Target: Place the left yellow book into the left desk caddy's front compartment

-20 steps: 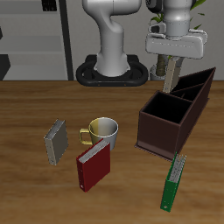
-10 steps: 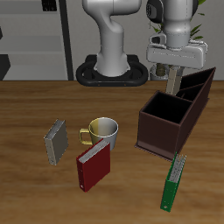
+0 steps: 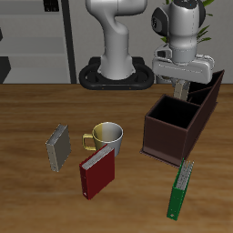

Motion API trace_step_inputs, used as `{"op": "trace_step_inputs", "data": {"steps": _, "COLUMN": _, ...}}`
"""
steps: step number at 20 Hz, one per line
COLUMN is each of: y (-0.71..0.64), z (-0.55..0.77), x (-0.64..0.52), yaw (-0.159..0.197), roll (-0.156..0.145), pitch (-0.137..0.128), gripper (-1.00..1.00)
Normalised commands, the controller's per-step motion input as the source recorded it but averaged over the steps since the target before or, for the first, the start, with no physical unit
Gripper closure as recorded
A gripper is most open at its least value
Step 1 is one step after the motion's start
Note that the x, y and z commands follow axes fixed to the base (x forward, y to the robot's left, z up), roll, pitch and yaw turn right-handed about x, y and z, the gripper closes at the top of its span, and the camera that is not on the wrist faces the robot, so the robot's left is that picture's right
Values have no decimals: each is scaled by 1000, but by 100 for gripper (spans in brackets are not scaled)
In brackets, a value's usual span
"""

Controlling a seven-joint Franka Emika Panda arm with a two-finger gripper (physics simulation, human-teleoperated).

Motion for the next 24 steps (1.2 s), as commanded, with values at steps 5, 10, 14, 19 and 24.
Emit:
{"op": "trace_step_inputs", "data": {"steps": 5, "y": -54, "z": -260, "x": 49, "yaw": -4, "roll": -9, "pitch": 40, "gripper": 100}}
{"op": "trace_step_inputs", "data": {"steps": 10, "y": 25, "z": -301, "x": 41, "yaw": -1, "roll": 20, "pitch": 60, "gripper": 100}}
{"op": "trace_step_inputs", "data": {"steps": 14, "y": 69, "z": -297, "x": 52, "yaw": -29, "roll": 61, "pitch": 113, "gripper": -100}}
{"op": "trace_step_inputs", "data": {"steps": 19, "y": -64, "z": -6, "x": 6, "yaw": 26, "roll": -8, "pitch": 18, "gripper": -100}}
{"op": "trace_step_inputs", "data": {"steps": 24, "y": -26, "z": 95, "x": -70, "yaw": 12, "roll": 9, "pitch": -13, "gripper": -100}}
